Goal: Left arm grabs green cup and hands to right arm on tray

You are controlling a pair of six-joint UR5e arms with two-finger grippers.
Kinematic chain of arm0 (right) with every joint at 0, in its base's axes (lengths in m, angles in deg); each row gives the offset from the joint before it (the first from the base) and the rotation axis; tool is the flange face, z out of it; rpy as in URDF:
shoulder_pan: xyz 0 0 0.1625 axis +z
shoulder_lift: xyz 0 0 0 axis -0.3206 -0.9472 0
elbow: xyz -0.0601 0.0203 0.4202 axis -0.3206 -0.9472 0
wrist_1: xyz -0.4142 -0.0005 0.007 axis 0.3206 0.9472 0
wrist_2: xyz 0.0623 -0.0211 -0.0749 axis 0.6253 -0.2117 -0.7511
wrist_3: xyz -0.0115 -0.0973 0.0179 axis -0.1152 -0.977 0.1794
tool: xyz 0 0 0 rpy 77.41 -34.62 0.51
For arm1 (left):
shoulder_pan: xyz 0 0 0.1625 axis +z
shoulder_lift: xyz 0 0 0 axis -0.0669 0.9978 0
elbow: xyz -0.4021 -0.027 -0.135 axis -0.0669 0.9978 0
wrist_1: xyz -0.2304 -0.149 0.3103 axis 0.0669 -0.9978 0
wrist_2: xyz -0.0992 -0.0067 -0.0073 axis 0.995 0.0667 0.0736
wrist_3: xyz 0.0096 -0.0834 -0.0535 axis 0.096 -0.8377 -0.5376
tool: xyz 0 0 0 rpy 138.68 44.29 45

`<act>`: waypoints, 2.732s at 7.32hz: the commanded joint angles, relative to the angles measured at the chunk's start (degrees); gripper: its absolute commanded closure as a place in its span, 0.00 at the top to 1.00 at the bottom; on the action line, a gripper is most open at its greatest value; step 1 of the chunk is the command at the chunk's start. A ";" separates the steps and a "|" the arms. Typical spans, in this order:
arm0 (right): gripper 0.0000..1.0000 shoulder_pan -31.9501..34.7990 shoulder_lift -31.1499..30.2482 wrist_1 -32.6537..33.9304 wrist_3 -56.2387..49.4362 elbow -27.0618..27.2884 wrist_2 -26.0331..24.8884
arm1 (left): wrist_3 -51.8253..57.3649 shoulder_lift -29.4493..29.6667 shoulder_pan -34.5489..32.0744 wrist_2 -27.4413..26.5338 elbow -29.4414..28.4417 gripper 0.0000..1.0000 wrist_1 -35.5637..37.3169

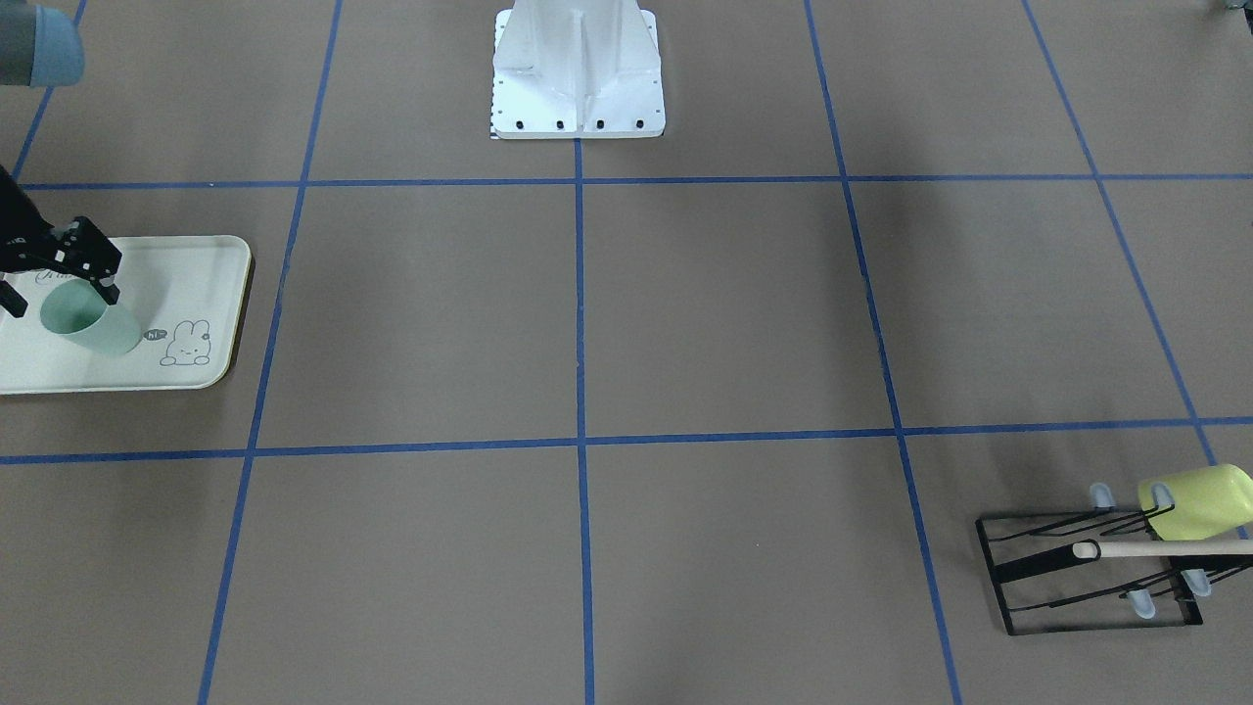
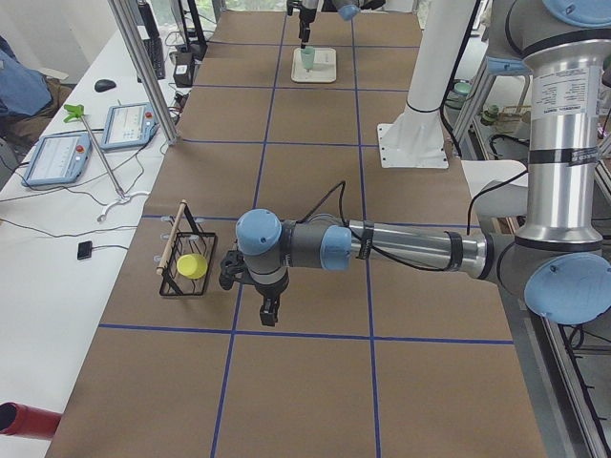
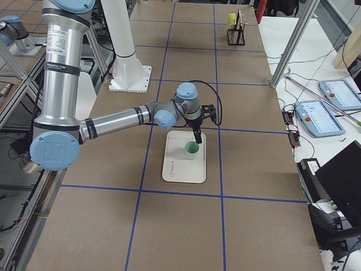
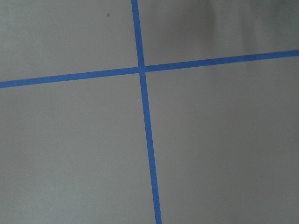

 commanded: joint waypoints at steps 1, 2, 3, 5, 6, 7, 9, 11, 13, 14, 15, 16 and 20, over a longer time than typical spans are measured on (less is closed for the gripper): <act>1.00 6.60 -0.43 8.73 -15.41 1.27 3.23 | 0.06 -0.31 0.00 -0.09 0.03 1.00 -0.06; 1.00 10.81 -0.43 13.90 -22.29 1.01 3.93 | 0.06 -0.40 -0.09 -0.09 0.11 1.00 -0.06; 1.00 15.46 -1.39 15.87 -27.84 0.48 4.02 | 0.14 -0.49 -0.09 -0.17 0.38 1.00 -0.06; 1.00 25.82 -4.11 15.89 -42.07 -4.07 8.91 | 0.67 -0.58 -0.18 -0.61 0.03 1.00 -0.15; 1.00 30.23 -5.86 17.36 -46.75 -5.31 10.25 | 0.67 -0.66 -0.44 -0.61 0.11 1.00 -0.15; 1.00 32.79 -8.92 17.12 -48.28 -5.24 9.92 | 0.76 -1.36 -0.44 -0.70 0.38 1.00 -0.23; 1.00 33.79 -10.54 17.03 -47.42 -5.33 10.36 | 3.80 -3.11 -1.66 -3.67 1.17 1.00 -1.63; 1.00 33.70 -10.01 16.77 -45.23 -5.06 10.09 | 6.47 -4.00 -2.90 -3.51 1.34 1.00 -1.73; 1.00 33.61 -9.48 16.07 -39.96 -4.71 10.26 | 5.86 -4.00 -2.90 -3.78 0.56 1.00 -1.47; 1.00 33.61 -9.48 15.37 -39.85 -4.80 10.35 | 5.86 -4.01 -2.90 -3.69 0.47 1.00 -1.64; 1.00 33.61 -9.48 15.45 -39.85 -4.88 10.35 | 5.94 -4.27 -2.99 -3.87 1.16 1.00 -1.73; 1.00 33.52 -9.48 15.45 -39.85 -4.89 10.35 | 6.38 -4.79 -2.90 -3.78 1.60 1.00 -1.90; 1.00 30.29 -9.40 15.53 -39.77 -4.80 10.44 | 6.21 -4.80 -2.90 -4.13 1.78 1.00 -1.90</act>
